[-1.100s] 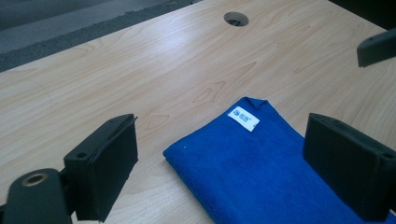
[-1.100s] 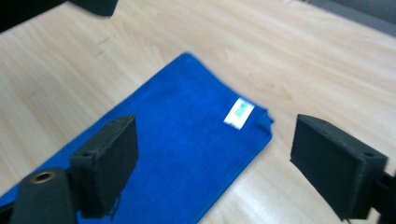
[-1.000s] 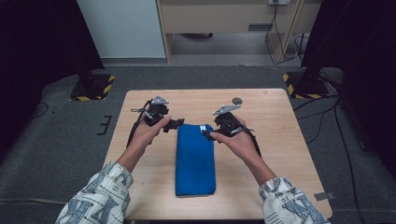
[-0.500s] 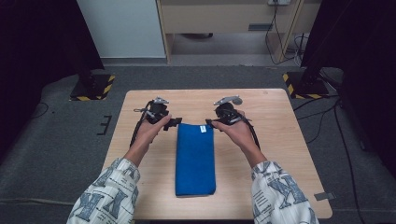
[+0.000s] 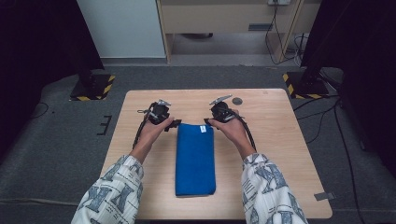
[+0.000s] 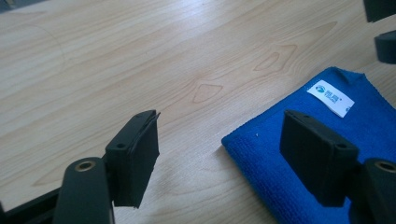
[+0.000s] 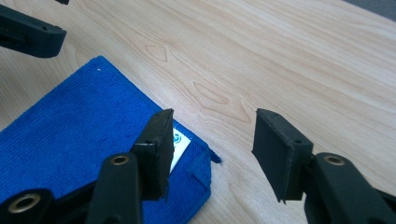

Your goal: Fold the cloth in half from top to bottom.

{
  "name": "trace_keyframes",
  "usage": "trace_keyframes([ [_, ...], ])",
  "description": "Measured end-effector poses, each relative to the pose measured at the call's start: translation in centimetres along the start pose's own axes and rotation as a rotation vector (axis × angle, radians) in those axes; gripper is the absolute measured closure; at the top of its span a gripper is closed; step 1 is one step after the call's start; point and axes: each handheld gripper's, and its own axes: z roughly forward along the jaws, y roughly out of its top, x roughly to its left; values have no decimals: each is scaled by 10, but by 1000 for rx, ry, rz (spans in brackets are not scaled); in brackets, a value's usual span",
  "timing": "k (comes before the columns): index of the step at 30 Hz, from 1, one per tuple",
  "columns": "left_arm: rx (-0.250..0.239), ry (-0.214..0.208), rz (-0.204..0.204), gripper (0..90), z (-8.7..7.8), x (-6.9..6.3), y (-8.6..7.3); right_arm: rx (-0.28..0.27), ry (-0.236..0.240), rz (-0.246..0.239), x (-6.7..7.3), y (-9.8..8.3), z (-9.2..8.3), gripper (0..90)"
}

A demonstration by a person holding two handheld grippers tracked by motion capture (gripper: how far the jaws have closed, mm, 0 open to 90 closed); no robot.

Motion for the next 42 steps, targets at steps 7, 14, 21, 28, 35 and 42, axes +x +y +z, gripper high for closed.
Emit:
trace_keyframes([
  [7, 18, -12, 3, 344, 9, 0, -3, 19, -22, 31, -3, -4, 8, 616],
  [14, 24, -37, 40, 432, 12, -6, -3, 36, -20, 38, -4, -10, 13, 696],
  [21, 47, -54, 36, 450, 23, -8, -6, 28, -8, 54, -4, -14, 19, 680],
  [28, 72, -44, 36, 450, 28, -11, -8, 52, -16, 64, 0, -17, 26, 584],
  [35, 95, -33, 40, 465, 32, -11, -12, 69, -9, 60, 6, -18, 32, 508],
  [42, 80, -24, 38, 476, 32, -9, -19, 79, -20, 44, 12, -18, 38, 491],
])
